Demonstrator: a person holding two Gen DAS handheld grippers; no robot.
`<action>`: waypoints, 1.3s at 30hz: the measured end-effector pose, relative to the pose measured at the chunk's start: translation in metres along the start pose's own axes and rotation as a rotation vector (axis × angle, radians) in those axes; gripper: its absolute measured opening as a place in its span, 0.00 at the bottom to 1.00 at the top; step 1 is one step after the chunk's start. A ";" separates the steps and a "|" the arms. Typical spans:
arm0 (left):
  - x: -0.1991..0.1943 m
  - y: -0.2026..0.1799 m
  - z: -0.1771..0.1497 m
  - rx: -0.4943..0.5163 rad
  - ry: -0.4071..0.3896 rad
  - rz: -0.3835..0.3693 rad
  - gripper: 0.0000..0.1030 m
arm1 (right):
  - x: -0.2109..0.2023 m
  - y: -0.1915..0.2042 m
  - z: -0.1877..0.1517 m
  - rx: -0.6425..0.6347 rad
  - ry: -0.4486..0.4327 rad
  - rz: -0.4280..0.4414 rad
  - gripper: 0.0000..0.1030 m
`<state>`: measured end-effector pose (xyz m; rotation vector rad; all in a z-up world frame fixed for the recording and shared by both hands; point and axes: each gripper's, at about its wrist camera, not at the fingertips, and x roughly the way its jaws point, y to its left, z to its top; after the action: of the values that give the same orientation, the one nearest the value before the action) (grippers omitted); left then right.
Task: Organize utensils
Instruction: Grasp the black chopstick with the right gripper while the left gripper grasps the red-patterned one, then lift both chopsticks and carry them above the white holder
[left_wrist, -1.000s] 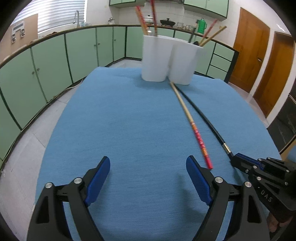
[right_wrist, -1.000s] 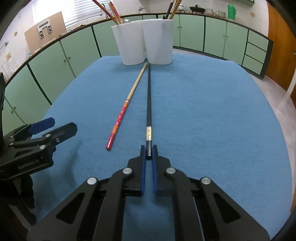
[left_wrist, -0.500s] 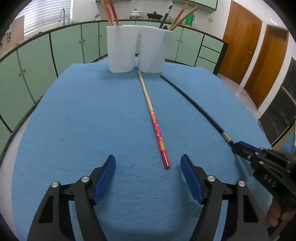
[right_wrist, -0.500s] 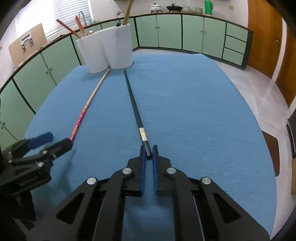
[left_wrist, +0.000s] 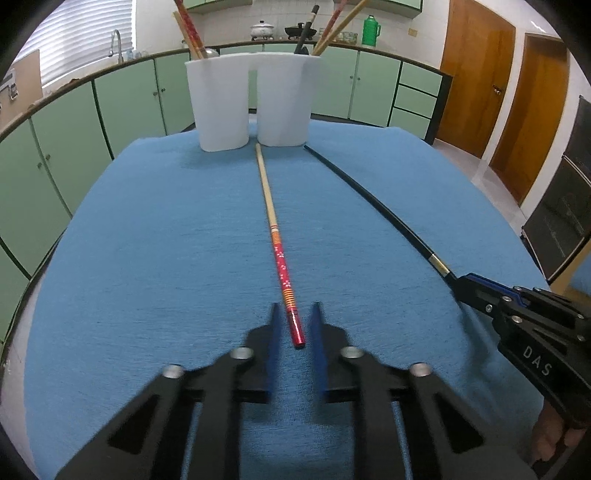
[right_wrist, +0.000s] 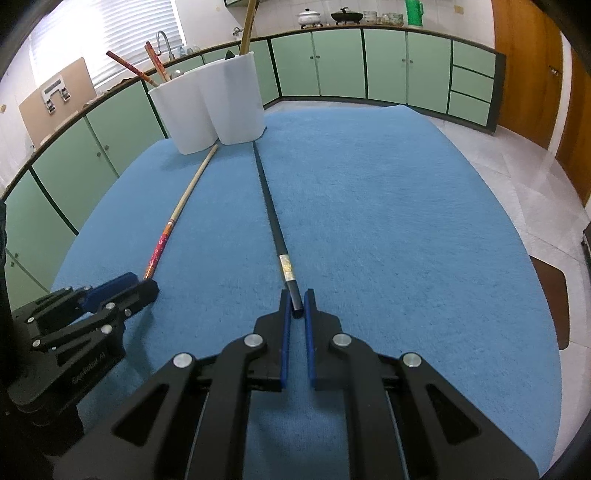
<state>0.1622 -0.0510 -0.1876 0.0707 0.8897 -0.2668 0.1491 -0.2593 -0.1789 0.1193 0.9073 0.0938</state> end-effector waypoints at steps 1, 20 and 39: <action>0.000 0.000 0.000 0.000 0.000 0.000 0.08 | 0.000 0.000 0.000 0.001 0.000 0.002 0.06; -0.082 0.016 0.028 0.045 -0.149 -0.003 0.05 | -0.054 0.017 0.029 -0.103 -0.146 -0.016 0.06; -0.081 0.039 0.030 0.010 -0.118 -0.042 0.05 | -0.072 0.032 0.046 -0.123 -0.185 0.008 0.06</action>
<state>0.1464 -0.0024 -0.1082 0.0456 0.7731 -0.3113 0.1401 -0.2398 -0.0896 0.0165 0.7143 0.1431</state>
